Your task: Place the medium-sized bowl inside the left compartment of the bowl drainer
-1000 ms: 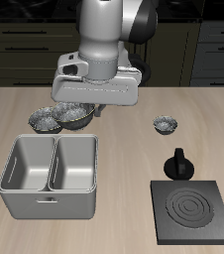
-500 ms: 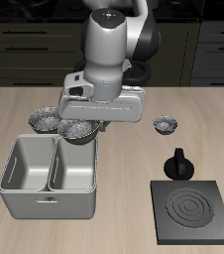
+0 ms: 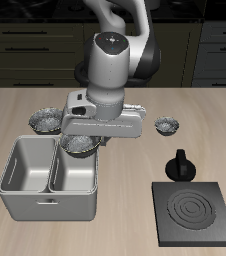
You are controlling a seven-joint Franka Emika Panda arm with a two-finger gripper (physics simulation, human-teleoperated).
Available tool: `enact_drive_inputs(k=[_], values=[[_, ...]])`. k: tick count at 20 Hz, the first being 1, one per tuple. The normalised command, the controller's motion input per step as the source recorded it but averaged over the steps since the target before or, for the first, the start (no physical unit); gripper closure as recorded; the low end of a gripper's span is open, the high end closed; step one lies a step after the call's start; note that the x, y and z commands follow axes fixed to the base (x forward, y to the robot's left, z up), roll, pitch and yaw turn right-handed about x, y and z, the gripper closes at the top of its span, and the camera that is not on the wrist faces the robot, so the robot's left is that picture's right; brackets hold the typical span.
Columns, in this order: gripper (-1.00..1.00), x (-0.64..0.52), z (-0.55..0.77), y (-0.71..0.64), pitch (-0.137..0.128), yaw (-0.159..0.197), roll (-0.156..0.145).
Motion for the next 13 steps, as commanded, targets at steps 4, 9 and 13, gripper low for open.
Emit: enact_drive_inputs(k=[4, 9, 13], values=[[-1.00, -0.11, -0.16, 0.09, 0.022, 0.012, -0.001], [-1.00, -0.08, 0.03, 0.01, -0.008, -0.006, 0.012], [-1.00, -0.16, 0.16, -0.01, -0.034, -0.004, 0.011]])
